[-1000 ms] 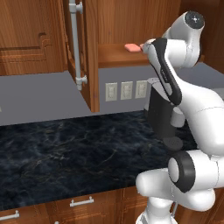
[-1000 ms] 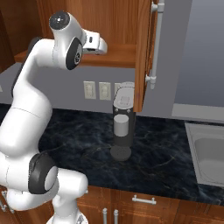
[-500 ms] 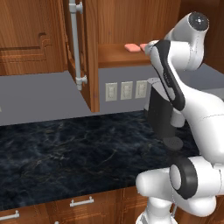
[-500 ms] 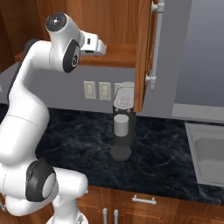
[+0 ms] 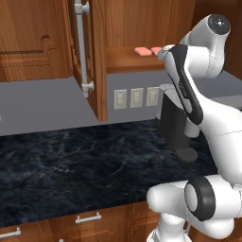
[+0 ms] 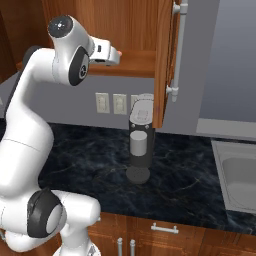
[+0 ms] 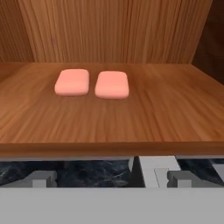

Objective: Pick up the bar soap and bar soap from the sink, and place them back in the cabinet, and close the cabinet doors.

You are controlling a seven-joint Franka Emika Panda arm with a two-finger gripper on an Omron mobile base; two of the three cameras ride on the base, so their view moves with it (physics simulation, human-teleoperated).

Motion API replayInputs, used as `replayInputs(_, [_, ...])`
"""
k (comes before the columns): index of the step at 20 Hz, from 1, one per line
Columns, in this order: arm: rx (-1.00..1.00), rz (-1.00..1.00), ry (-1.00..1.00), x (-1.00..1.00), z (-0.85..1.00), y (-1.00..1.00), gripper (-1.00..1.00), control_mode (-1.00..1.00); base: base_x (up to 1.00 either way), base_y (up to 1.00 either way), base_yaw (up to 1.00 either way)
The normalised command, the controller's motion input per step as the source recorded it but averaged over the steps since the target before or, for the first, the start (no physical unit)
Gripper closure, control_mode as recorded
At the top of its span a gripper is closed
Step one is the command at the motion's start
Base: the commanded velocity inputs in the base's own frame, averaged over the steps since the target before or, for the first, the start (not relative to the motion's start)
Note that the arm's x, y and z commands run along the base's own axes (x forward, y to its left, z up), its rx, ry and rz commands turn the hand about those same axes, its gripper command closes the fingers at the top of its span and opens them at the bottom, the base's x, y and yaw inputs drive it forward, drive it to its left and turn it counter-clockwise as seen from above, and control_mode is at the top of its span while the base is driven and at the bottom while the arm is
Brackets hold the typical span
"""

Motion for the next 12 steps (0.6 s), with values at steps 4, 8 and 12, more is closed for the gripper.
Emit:
replayInputs(4, [0.00, 0.00, 0.00, -0.19, 0.00, 0.00, -1.00, -1.00, 0.00, 0.00, 0.00])
replayInputs(8, [0.00, 0.00, 0.00, -0.21, 0.00, 0.00, -1.00, -1.00, 0.00, 0.00, 0.00])
replayInputs(12, [0.00, 0.00, 0.00, -0.18, 0.00, 0.00, -1.00, -1.00, 0.00, 0.00, 0.00])
